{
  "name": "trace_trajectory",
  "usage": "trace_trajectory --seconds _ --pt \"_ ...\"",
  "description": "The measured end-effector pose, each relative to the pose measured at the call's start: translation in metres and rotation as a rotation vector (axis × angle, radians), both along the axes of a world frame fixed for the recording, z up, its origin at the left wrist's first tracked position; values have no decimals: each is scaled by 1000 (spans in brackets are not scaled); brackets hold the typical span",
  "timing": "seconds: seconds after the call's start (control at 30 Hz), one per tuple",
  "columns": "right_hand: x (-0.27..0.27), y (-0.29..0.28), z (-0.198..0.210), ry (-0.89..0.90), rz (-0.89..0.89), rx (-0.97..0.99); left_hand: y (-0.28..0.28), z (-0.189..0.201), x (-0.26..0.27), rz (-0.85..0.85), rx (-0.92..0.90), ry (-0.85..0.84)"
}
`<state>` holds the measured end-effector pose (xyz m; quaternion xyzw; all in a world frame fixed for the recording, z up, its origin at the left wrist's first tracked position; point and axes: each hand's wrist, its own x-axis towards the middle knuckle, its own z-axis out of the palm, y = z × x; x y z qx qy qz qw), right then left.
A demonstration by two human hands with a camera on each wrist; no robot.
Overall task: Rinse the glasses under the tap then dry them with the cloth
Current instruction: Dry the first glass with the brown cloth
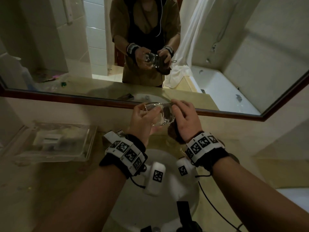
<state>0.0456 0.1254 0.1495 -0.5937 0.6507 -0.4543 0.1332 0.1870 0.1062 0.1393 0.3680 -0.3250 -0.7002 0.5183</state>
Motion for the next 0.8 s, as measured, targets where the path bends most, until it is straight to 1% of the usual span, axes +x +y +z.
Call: trace_trajectory --seconds 0.1,0.2,0.23,0.37,0.5,0.6,0.63,0.73,0.8 --pt "2 4 1 58 -4 -91 -1 2 0 -4 24 26" --pt "2 4 9 47 30 -74 -2 5 4 -52 22 66" --pt "0 3 13 7 37 -48 -2 5 7 -73 17 82" --pt "-5 -3 18 -280 63 57 1 9 10 -131 29 142" --pt "-1 -2 10 -386 10 10 0 17 5 -90 11 157" --pt "1 1 9 -333 -12 -63 -1 19 4 -58 -60 111" --pt "1 2 9 -290 -16 -90 -1 18 3 -46 -83 91" --pt "0 3 9 -56 -39 -163 0 14 4 -10 -131 25" --pt "1 4 10 41 -19 -189 -1 13 6 -11 -135 23"
